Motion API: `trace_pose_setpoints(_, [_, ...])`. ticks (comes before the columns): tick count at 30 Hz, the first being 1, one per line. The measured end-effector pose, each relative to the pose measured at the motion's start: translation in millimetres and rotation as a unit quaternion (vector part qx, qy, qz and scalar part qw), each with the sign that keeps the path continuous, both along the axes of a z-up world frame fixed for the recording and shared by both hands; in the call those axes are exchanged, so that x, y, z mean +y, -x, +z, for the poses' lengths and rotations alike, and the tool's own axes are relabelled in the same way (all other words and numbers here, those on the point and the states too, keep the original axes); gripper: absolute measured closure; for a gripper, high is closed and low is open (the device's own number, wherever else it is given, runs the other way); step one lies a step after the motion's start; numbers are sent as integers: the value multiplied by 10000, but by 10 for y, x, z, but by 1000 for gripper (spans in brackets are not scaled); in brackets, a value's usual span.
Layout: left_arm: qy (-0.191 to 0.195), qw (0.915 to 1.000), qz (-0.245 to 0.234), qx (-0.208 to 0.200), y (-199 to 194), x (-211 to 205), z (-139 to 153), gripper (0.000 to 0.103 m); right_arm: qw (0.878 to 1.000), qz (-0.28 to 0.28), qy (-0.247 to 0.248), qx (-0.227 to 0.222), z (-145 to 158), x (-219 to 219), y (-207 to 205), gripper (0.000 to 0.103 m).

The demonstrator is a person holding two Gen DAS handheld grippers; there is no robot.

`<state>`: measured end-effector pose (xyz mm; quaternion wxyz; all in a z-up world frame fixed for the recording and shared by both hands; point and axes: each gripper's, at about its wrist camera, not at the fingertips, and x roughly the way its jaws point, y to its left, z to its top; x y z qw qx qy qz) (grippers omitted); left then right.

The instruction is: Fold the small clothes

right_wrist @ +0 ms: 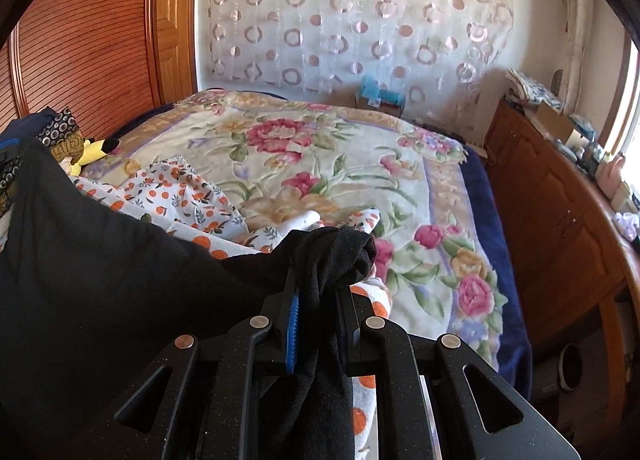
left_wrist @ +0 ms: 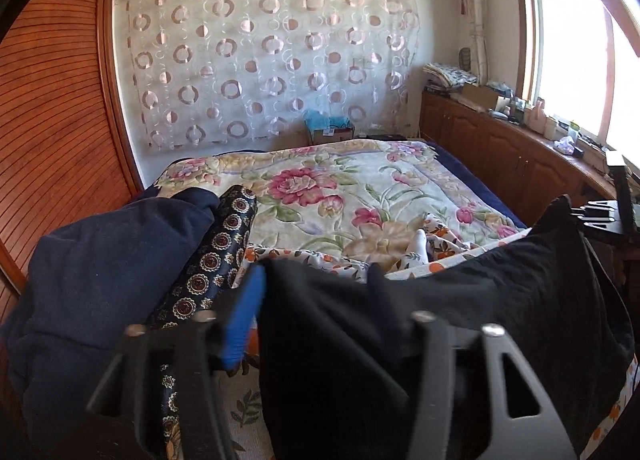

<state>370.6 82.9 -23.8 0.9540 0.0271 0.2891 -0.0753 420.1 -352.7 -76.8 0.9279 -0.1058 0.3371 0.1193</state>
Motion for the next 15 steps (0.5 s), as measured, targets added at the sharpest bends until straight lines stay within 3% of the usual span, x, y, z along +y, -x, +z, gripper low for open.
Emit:
trace_pose_setpoints(3, [-15,9999,-155,2,128,-66,31,25,9997,-32,-217,50,42,-85,91,77])
trace_pose_setpoints(6, [18,9995,-311,-7,322,-176,75,25,9989,-139,-438,-21,86,-211,362,50])
trace_pose_setpoints(9, [215,9979,-582,188,480,-330,36,25,9975,-205,-672,44,62,-303,812,43])
trace_pose_setpoints(15, [376,9908,-1137,635,789,-728,-178,25,9958,-341,-728,443,-73,-503,1621,42])
